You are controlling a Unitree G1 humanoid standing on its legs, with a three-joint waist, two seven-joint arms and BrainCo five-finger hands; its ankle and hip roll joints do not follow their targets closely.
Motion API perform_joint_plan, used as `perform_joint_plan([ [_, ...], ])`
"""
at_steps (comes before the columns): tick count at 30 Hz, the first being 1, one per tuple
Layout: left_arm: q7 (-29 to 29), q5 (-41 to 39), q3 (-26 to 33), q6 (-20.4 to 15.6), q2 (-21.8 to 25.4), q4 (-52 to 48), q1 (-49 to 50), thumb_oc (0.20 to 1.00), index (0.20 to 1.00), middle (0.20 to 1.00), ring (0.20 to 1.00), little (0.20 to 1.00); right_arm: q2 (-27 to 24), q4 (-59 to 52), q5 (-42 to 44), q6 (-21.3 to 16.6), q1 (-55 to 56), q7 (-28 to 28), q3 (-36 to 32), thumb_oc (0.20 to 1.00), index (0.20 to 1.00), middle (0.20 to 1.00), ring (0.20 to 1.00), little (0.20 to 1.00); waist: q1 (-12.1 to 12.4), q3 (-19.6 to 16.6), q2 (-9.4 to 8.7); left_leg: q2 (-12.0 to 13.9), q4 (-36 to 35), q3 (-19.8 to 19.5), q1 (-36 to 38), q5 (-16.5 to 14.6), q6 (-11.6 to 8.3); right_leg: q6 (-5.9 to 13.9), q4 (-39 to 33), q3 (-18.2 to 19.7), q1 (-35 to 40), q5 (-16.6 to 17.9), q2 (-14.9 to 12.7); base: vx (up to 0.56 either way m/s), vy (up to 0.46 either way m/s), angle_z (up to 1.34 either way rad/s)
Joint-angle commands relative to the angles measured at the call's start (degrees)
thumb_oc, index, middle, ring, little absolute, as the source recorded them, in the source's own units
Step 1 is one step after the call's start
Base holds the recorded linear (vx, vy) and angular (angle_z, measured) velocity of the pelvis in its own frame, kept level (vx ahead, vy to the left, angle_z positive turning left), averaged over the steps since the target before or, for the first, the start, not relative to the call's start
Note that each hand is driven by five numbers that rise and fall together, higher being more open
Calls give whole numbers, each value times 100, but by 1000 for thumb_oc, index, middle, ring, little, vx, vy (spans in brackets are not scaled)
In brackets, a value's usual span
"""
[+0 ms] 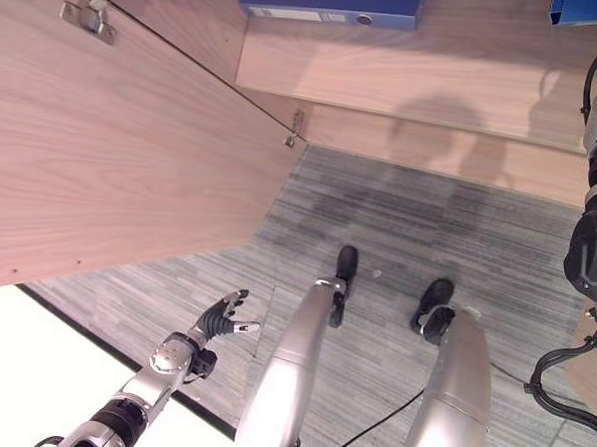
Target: Put the empty folder in the office cabinet
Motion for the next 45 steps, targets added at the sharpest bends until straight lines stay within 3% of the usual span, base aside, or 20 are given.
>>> perform_joint_plan([
  [1,-47,-22,-207,-95,211,6,34,1000,1000,1000,1000,1000,-324,-205,-58,-17,-65,166,185,200,200,200,200,200,68,-187,-7,55,-132,-65,351,-640,31,876,-270,350,386,-320,139,0,0,0],
  [11,-20,-46,-250,-126,245,-126,-43,1000,1000,1000,1000,1000,-330,20,58,64,113,123,17,200,200,200,200,200,61,-118,88,6,-403,-11,417,-532,38,932,-365,382,407,-261,96,1,2,0],
  [12,-16,-46,-241,-126,243,-129,-41,1000,1000,1000,1000,1000,-318,38,57,82,123,123,20,250,250,250,250,250,63,-111,89,3,-420,-5,430,-524,39,935,-377,378,413,-252,91,0,0,0],
  [13,-11,-49,-239,-127,239,-127,-39,1000,1000,1000,1000,1000,-306,68,35,113,128,115,37,514,514,514,514,514,62,-107,86,3,-432,-4,440,-522,40,932,-381,382,418,-246,94,0,0,0],
  [14,2,-47,-226,-125,241,-127,-35,1000,1000,1000,1000,1000,-310,136,0,161,130,94,56,1000,1000,1000,1000,1000,57,-101,90,0,-440,6,453,-517,41,933,-378,384,420,-237,101,0,0,0],
  [38,252,-74,-80,-146,264,-88,-34,1000,1000,1000,1000,1000,-274,609,-295,586,-5,-251,288,1000,1000,1000,1000,1000,-44,-3,-27,24,-675,64,598,-450,31,907,-578,367,552,-157,170,0,0,0],
  [45,465,40,-89,-106,257,26,-109,1000,1000,1000,1000,1000,-259,1227,-585,918,253,-733,93,1000,1000,1000,1000,1000,-78,18,-75,42,-721,69,639,-450,28,893,-650,352,623,-151,219,2,-5,0],
])
